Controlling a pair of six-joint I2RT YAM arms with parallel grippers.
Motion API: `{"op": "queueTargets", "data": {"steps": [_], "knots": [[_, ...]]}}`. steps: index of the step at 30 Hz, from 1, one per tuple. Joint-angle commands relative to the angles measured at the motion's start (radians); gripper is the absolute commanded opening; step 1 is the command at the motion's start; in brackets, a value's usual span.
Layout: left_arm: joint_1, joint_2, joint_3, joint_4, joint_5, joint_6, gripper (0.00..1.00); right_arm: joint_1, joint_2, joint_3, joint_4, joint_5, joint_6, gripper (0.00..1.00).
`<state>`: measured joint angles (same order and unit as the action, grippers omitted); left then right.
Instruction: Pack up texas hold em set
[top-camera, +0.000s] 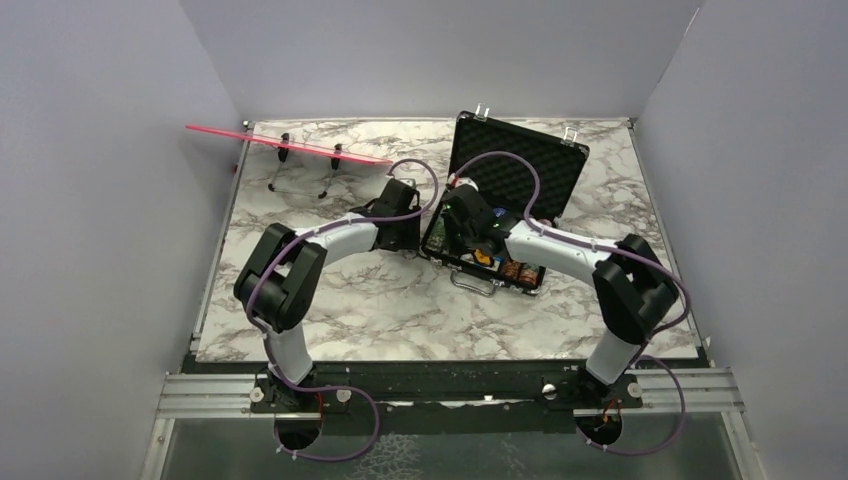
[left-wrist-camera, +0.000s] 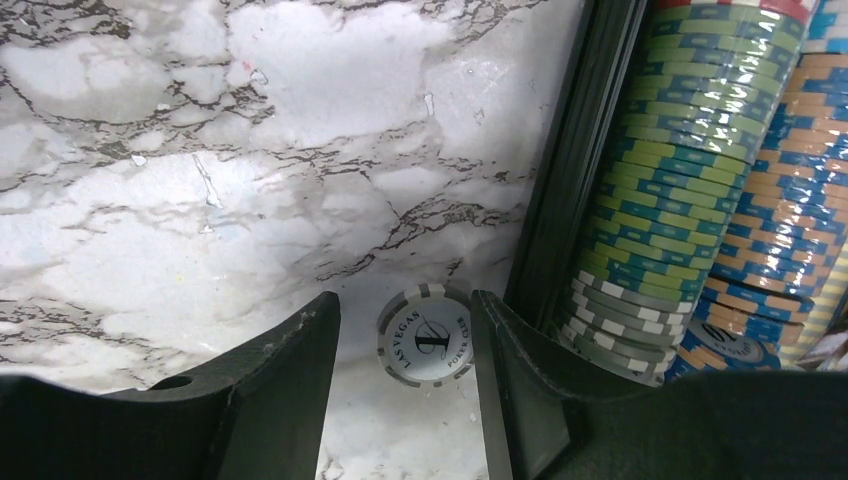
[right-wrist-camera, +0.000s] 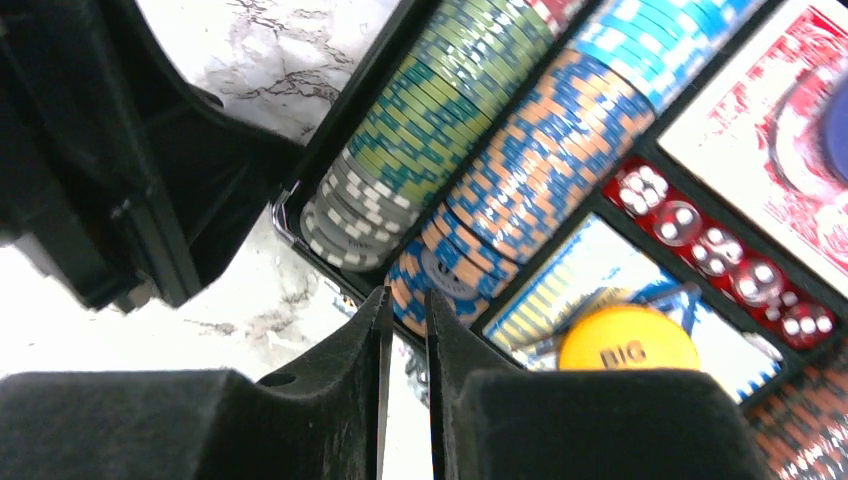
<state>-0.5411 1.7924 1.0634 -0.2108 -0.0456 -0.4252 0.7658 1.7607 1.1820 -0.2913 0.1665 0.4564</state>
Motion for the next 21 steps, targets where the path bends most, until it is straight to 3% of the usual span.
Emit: {"op": "queueTargets", "data": {"steps": [1,7,10,21], "knots": [[-0.017,0.064,0.019,-0.098,-0.068,-0.016,0.54,0.000,-0.116,-0.070,0.060,0.072,0.090,0.21],[-0.051,0.093,0.053,-0.160,-0.112,-0.012,0.54,0.000,-0.207,-0.140,0.081,0.090,0.128,0.21],[-0.069,0.095,0.053,-0.216,-0.146,-0.009,0.49,-0.001,-0.239,-0.149,0.067,0.094,0.133,0.21],[-0.114,-0.078,-0.129,-0.231,-0.074,0.003,0.47,0.000,-0.302,-0.182,0.054,0.103,0.148,0.21]]}}
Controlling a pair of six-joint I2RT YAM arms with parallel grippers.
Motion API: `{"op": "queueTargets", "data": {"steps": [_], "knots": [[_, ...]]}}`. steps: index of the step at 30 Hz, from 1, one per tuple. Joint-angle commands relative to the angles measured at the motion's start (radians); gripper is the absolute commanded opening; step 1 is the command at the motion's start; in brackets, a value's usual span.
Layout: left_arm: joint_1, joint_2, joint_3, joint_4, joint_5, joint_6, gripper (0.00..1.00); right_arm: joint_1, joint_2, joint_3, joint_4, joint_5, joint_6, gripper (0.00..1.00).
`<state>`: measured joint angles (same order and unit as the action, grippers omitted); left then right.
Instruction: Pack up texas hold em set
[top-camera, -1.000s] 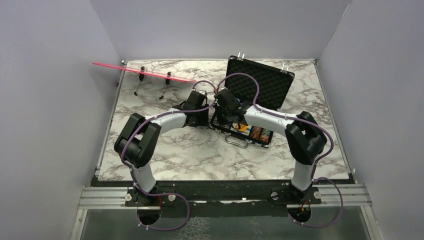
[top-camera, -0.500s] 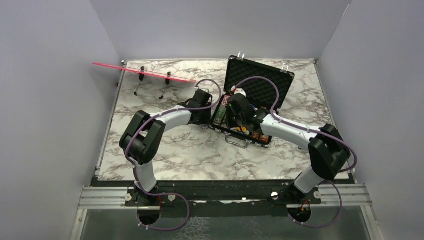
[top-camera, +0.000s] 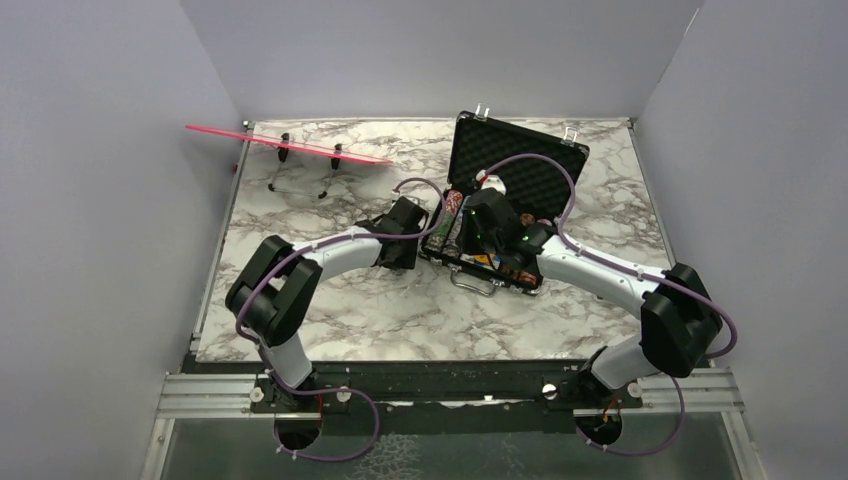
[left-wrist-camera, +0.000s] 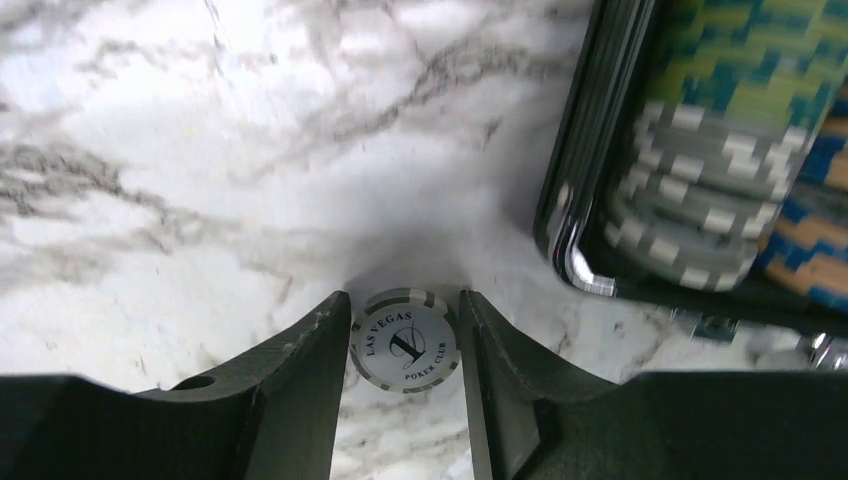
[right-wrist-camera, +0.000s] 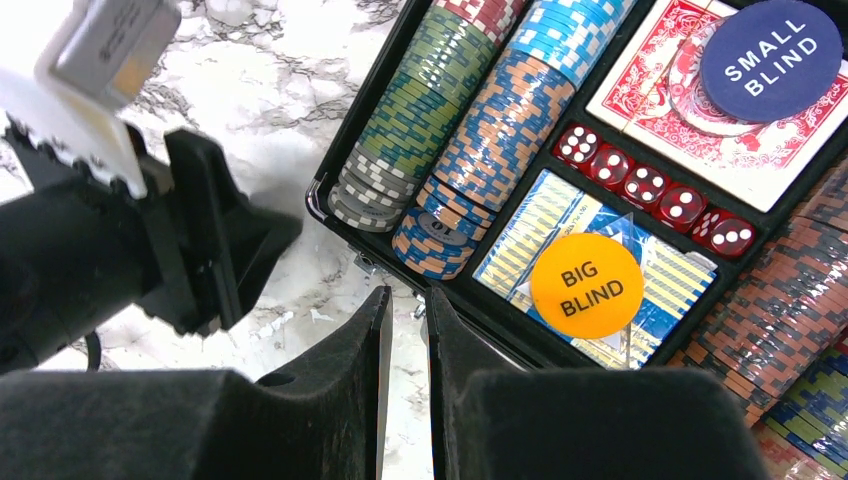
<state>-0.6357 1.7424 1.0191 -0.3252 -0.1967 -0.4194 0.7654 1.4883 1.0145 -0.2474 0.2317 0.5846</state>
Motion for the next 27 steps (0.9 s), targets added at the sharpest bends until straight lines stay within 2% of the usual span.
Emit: {"op": "queueTargets", "data": {"steps": [1,7,15,18,23,27], "knots": [[-0.024,-0.035,-0.092,-0.115,0.086,0.000,0.47,0.000,-0.028,-0.014,0.008,0.038,0.021,0.21],[-0.040,-0.034,-0.086,-0.117,0.099,0.010,0.52,0.000,-0.031,-0.014,0.001,0.034,0.026,0.21],[-0.058,-0.010,-0.073,-0.208,-0.009,-0.030,0.59,0.000,-0.049,-0.019,-0.007,0.035,0.027,0.21],[-0.068,-0.012,-0.076,-0.225,-0.016,-0.039,0.53,0.000,-0.049,-0.018,-0.007,0.033,0.029,0.21],[-0.084,-0.006,-0.092,-0.211,-0.025,-0.042,0.37,0.000,-0.053,-0.018,-0.003,0.031,0.032,0.21],[-0.090,-0.033,-0.078,-0.189,-0.038,-0.016,0.35,0.000,-0.068,-0.018,-0.002,0.008,0.027,0.21]]}}
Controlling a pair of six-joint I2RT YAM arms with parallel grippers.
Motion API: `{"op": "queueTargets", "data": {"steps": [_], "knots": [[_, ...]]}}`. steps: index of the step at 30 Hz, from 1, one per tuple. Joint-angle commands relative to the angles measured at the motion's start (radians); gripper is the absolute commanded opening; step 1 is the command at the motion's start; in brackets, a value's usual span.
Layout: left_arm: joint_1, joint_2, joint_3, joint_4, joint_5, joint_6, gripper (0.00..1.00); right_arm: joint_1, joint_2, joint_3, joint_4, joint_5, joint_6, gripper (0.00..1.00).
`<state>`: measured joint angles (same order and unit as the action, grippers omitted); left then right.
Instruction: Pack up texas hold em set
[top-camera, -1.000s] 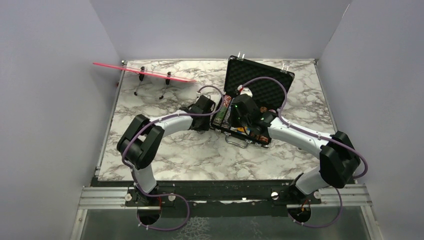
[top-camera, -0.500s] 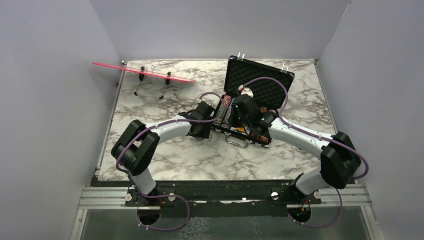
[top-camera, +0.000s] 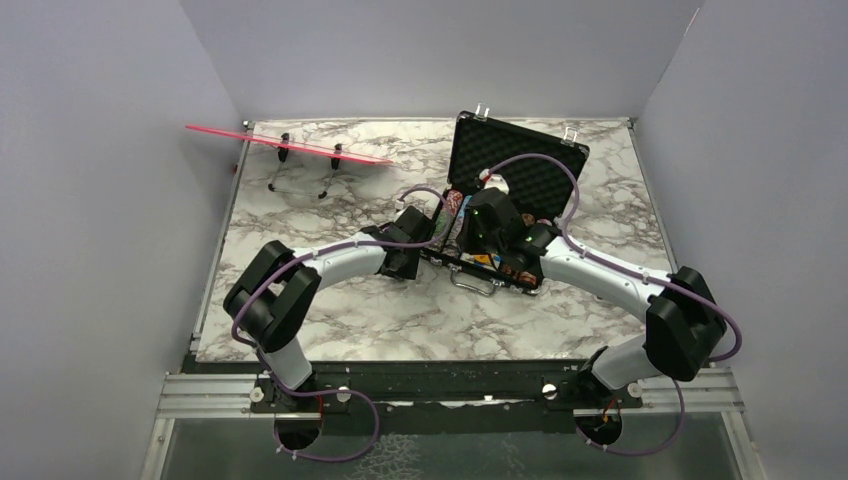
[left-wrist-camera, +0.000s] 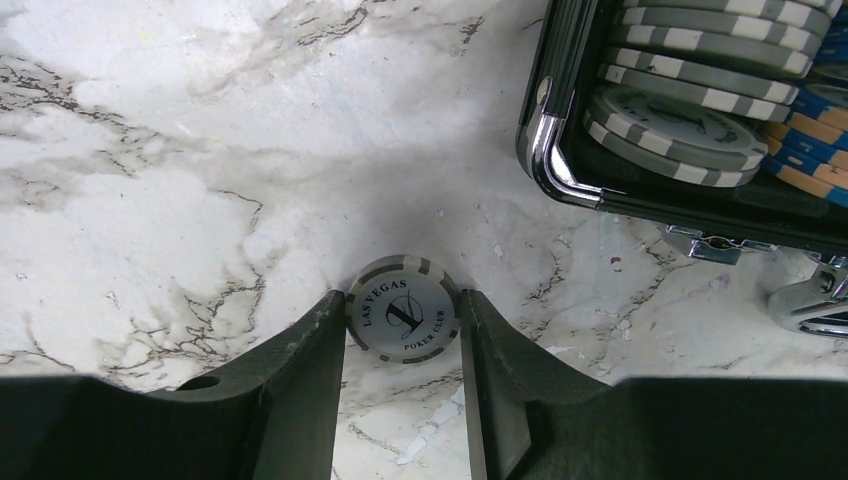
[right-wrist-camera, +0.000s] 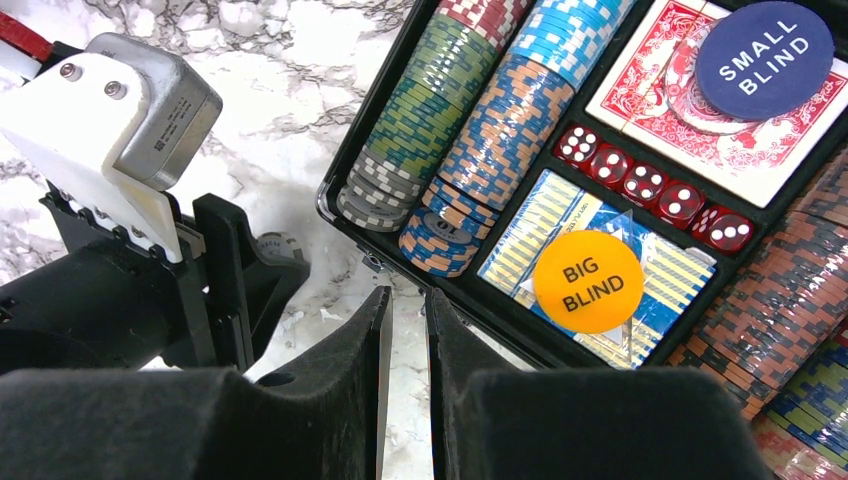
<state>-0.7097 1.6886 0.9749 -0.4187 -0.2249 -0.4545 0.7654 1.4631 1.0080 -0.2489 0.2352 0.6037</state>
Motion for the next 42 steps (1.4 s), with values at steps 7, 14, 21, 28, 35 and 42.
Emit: {"op": "queueTargets", "data": {"steps": [7,14,21,28,35,42], "knots": [[-0.020,-0.187,-0.035,0.015,0.029,0.108,0.34,-0.009,-0.145,-0.079,0.043,-0.153,-0.005,0.27],[-0.025,-0.398,-0.115,0.210,0.254,0.280,0.33,-0.017,-0.233,-0.094,0.043,-0.341,0.040,0.61],[-0.027,-0.590,-0.228,0.409,0.425,0.380,0.33,-0.017,-0.209,-0.003,0.050,-0.469,0.109,0.66],[-0.026,-0.746,-0.347,0.565,0.528,0.473,0.33,-0.017,-0.127,0.061,0.059,-0.502,0.168,0.57],[-0.027,-0.808,-0.398,0.629,0.549,0.540,0.33,-0.017,-0.082,0.074,0.083,-0.612,0.139,0.53],[-0.027,-0.792,-0.387,0.622,0.536,0.564,0.33,-0.017,-0.019,0.095,0.061,-0.731,0.079,0.29]]}}
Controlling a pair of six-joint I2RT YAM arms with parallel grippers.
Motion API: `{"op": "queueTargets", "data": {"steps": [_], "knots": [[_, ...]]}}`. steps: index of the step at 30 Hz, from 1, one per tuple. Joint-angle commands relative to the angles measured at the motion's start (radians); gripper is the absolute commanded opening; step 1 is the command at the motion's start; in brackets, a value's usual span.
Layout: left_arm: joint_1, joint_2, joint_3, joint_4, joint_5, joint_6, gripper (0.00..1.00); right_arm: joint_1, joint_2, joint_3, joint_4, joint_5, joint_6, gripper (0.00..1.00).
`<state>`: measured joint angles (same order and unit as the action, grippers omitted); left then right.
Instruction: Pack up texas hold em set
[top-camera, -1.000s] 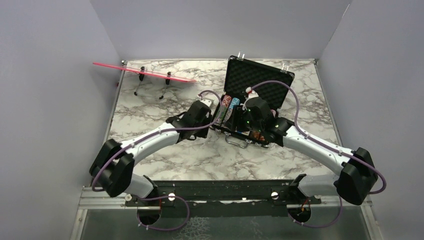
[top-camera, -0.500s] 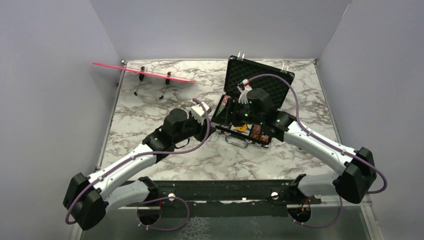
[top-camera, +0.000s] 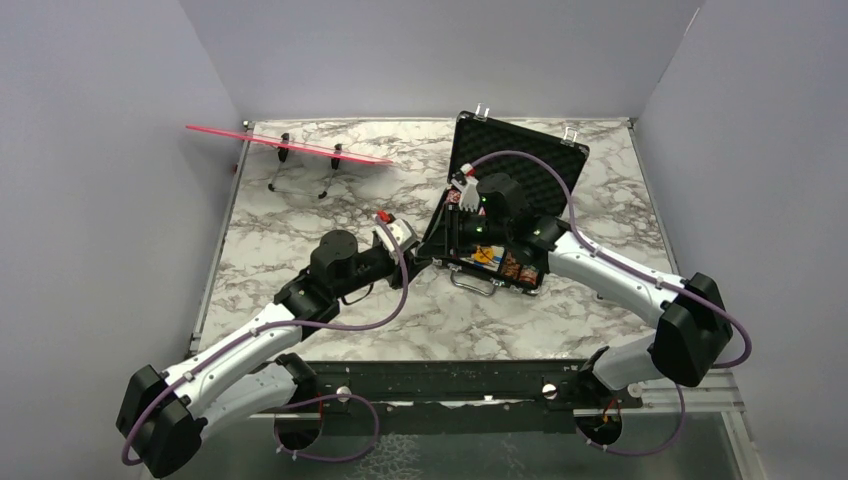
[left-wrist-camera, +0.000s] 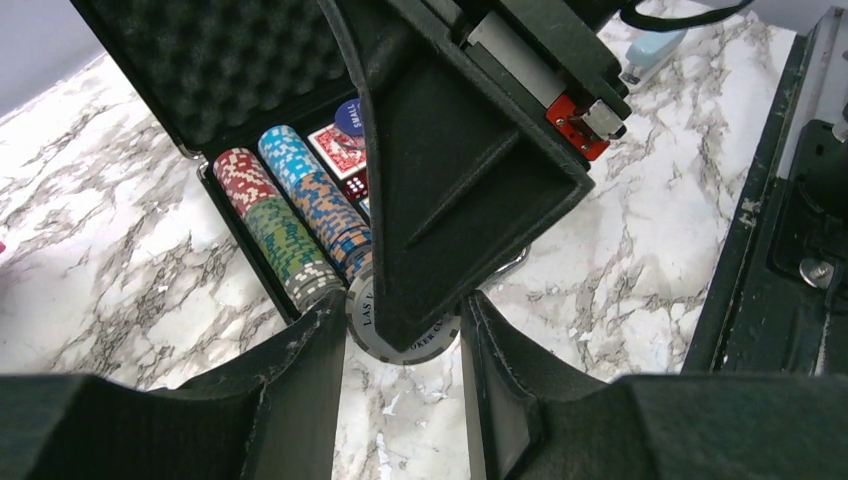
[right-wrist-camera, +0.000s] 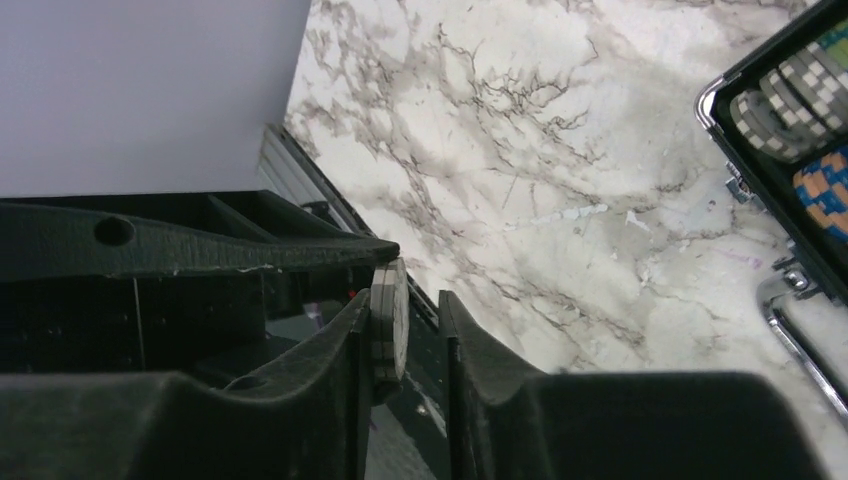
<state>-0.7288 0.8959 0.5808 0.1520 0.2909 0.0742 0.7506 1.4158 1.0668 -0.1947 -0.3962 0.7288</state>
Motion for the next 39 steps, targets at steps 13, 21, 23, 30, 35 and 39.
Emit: {"op": "queueTargets", "data": {"steps": [13,21,23,30,35,39], "knots": [[-0.008,-0.033,0.003,-0.062,-0.140,-0.016,0.58,-0.002,0.084,0.149,-0.056,0.040,-0.279,0.01],[-0.008,-0.152,0.008,-0.105,-0.336,-0.076,0.84,-0.002,0.169,0.125,0.054,0.018,-0.568,0.01],[-0.008,-0.184,0.007,-0.098,-0.395,-0.094,0.86,-0.002,0.204,0.133,0.059,0.006,-0.671,0.01],[-0.008,-0.219,0.033,-0.107,-0.483,-0.133,0.88,-0.002,0.323,0.163,0.040,0.071,-0.870,0.01],[-0.008,-0.203,0.034,-0.108,-0.488,-0.143,0.88,-0.001,0.378,0.168,0.032,0.111,-0.916,0.01],[-0.008,-0.192,0.036,-0.105,-0.490,-0.155,0.88,0.000,0.403,0.165,0.055,0.177,-0.902,0.01]]}}
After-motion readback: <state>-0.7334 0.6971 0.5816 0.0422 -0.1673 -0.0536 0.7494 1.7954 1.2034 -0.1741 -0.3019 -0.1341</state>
